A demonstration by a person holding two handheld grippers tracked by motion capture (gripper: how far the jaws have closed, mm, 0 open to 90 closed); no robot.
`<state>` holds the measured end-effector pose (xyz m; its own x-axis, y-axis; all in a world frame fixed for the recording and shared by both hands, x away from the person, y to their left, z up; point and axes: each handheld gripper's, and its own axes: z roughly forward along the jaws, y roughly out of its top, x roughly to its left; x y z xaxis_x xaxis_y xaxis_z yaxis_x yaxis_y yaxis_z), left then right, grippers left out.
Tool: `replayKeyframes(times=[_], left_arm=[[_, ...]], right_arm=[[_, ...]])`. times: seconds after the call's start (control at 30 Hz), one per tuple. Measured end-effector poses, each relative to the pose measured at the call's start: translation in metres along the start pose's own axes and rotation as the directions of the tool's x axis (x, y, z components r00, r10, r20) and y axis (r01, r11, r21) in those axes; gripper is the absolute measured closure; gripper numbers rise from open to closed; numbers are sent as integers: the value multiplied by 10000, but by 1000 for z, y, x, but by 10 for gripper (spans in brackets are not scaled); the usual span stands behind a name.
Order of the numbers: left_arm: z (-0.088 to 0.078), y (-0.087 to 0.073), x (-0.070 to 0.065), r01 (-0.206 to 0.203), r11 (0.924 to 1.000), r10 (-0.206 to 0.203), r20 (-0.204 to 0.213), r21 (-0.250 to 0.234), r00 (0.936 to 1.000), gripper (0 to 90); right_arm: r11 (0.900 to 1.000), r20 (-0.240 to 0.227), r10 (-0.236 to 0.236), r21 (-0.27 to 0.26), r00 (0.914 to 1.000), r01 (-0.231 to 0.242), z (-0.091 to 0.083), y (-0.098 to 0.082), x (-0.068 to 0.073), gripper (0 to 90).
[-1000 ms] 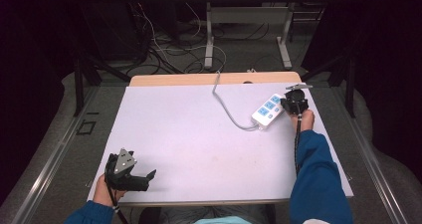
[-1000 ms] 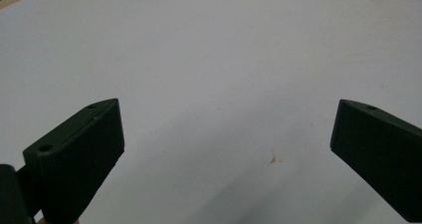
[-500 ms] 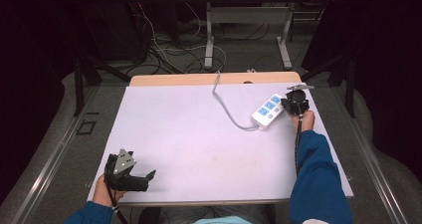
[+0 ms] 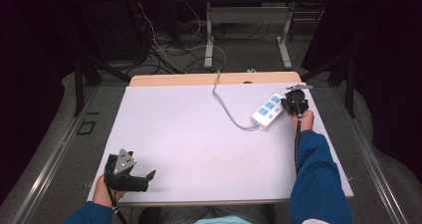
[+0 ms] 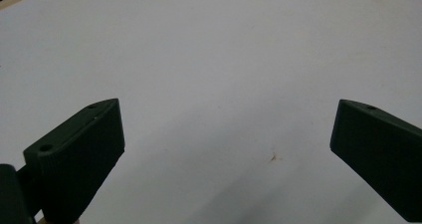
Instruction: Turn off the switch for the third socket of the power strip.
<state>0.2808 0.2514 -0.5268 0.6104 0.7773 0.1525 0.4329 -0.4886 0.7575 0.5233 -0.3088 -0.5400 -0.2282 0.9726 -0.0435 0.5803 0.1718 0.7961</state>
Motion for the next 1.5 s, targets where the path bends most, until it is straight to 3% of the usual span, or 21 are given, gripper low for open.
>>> replayKeyframes(times=[0.13,1.5], left_arm=[[0,0,0,133,9999,-134,70,7,9999,6],[-1,0,0,35,10000,-35,57,23,10000,6]], right_arm=[[9999,7,-140,47,9999,140,-1,0,-1,900],[10000,-76,74,31,9999,-74,0,-2,-2,900]])
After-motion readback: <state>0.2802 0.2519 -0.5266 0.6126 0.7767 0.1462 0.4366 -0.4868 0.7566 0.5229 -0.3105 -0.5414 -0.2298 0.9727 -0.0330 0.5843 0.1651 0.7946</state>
